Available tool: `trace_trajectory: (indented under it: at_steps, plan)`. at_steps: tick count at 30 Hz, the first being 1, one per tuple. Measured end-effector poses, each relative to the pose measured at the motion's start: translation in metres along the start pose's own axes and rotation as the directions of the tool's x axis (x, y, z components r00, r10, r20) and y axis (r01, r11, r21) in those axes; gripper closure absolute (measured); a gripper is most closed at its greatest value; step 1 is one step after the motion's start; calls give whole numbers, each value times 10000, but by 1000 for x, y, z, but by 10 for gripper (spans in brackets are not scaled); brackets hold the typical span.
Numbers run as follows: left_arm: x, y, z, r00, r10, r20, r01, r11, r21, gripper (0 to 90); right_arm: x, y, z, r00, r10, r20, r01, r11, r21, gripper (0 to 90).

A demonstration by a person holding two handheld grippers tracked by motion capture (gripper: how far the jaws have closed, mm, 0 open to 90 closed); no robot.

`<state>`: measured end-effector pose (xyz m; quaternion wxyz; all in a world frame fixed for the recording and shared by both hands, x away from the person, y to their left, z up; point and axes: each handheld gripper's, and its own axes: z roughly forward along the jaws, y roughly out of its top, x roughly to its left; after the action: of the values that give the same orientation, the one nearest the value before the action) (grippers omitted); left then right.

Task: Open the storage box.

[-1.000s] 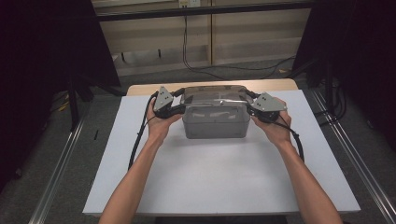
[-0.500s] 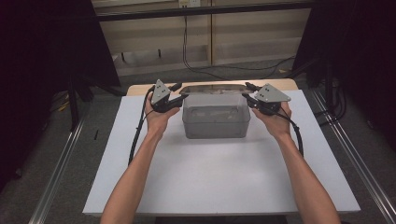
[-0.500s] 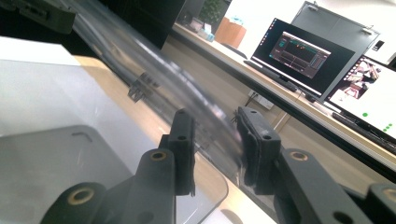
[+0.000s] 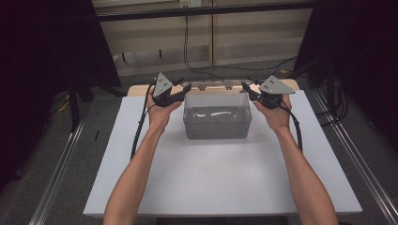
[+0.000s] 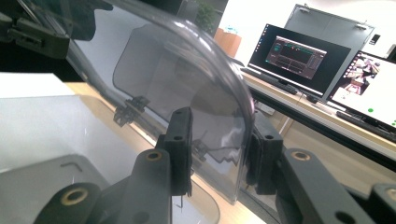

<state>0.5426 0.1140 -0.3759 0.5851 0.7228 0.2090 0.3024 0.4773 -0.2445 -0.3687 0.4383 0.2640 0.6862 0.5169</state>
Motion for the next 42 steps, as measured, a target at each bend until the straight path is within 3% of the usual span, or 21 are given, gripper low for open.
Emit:
trace_trajectory:
  at_steps: [7, 18, 32, 42]
  plan:
    - [1, 3, 9, 9997, -6, 243, 4, 10000, 84, 552, -5, -3, 4, 9979, 645, -64, -646, 9975, -281, 652]
    - [7, 4, 19, 9999, 27, 116, -30, 9997, 257, 571, -15, -3, 17, 9917, 1284, -29, -1284, 9906, -465, 644]
    - [9, 2, 26, 9995, -298, 146, 295, 9994, 187, 594, -21, -1, 22, 9881, 1538, -21, -1538, 9875, -349, 639]
    - [15, -5, 29, 9993, -379, 31, 377, 9983, 453, 584, -28, -9, 25, 9832, 1824, -34, -1824, 9830, -188, 673]
